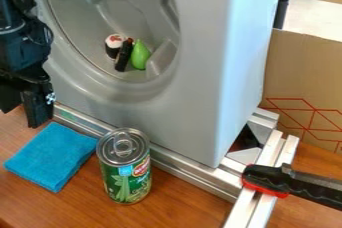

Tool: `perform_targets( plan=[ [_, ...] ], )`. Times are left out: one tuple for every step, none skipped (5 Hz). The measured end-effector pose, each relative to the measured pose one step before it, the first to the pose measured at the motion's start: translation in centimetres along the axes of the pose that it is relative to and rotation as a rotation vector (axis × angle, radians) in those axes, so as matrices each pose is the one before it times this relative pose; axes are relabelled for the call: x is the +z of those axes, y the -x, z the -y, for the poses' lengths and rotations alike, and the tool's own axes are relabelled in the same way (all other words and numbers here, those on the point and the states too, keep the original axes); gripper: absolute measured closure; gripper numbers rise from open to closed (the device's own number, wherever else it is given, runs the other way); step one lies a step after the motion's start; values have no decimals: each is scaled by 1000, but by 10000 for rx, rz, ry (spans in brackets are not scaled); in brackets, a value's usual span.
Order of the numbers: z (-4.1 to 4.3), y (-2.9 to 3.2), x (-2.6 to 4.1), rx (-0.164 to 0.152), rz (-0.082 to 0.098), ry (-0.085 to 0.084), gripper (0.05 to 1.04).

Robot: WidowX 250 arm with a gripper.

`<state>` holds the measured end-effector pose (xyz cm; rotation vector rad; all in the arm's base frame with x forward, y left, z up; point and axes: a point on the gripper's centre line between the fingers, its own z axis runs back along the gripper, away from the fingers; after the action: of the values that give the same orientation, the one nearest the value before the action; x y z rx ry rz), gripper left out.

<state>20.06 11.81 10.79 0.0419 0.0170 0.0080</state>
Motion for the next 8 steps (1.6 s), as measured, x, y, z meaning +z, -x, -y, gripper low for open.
perform_targets(
  plan=[
    [114, 191, -530, 11, -224, 136, 84],
    [-1365, -2616, -999, -562, 109, 107, 84],
    [-2074, -2057, -445, -117, 224, -92, 84],
    [-1170, -2270, 290, 18, 1084, -531, 84],
    [-410, -1641, 183, 143, 593, -24, 84],
    [1656, -1964, 410, -437, 309, 89, 84],
    [1136, -1311, 82, -38, 458, 178, 84],
    [-68, -1696, 250, 9, 331, -50, 84]
  ],
)
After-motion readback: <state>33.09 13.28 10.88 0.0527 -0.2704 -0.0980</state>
